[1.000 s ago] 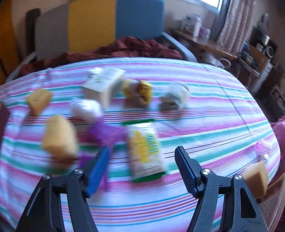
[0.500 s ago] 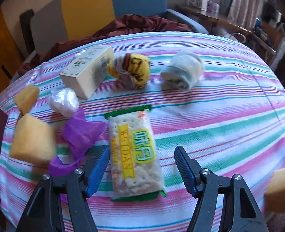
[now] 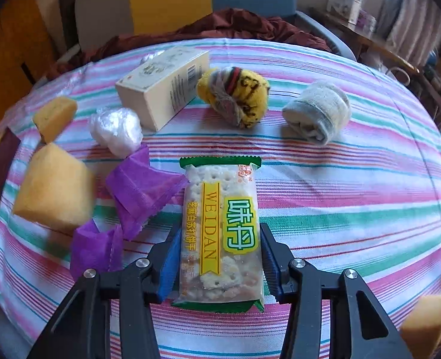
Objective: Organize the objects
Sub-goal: 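Move the right tool to the second WEIDAN packet and grasp it, then grasp the large yellow sponge with the left tool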
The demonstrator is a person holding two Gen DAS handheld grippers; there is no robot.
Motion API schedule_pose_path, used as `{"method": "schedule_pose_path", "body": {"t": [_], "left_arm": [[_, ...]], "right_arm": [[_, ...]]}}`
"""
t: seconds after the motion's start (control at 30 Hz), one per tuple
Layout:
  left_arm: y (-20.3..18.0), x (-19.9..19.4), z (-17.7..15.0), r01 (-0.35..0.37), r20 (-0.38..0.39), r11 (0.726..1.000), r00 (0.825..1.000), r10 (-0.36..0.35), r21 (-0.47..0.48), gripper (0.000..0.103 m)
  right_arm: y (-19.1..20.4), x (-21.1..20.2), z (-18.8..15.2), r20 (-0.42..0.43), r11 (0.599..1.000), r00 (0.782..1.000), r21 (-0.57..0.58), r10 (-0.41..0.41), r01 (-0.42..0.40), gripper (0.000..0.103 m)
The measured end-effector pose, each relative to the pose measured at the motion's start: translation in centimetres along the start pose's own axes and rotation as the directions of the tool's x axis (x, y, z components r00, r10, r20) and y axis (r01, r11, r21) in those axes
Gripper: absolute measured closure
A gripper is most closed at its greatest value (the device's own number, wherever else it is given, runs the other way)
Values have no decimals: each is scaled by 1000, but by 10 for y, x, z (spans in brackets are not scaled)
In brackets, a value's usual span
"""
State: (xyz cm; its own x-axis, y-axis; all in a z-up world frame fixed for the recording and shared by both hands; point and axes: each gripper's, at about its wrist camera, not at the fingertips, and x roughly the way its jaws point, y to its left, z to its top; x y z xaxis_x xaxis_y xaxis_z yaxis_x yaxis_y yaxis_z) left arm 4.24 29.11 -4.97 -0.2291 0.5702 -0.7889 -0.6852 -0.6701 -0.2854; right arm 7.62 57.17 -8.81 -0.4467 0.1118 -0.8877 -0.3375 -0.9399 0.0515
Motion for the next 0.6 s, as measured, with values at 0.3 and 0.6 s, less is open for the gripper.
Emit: {"method": "schedule_pose_path", "body": {"t": [0.3,0.6], "left_arm": [[-28,62,73,-4,24,1000,1000,5,-26,39],[-4,72,62,-19,-1,998,1000,19,-68,36]], "right_arm": [[-4,-7,0,-13,997,997,22,-80,80,54],[-3,-6,1,-22,997,998,31,-63,64,53]]}}
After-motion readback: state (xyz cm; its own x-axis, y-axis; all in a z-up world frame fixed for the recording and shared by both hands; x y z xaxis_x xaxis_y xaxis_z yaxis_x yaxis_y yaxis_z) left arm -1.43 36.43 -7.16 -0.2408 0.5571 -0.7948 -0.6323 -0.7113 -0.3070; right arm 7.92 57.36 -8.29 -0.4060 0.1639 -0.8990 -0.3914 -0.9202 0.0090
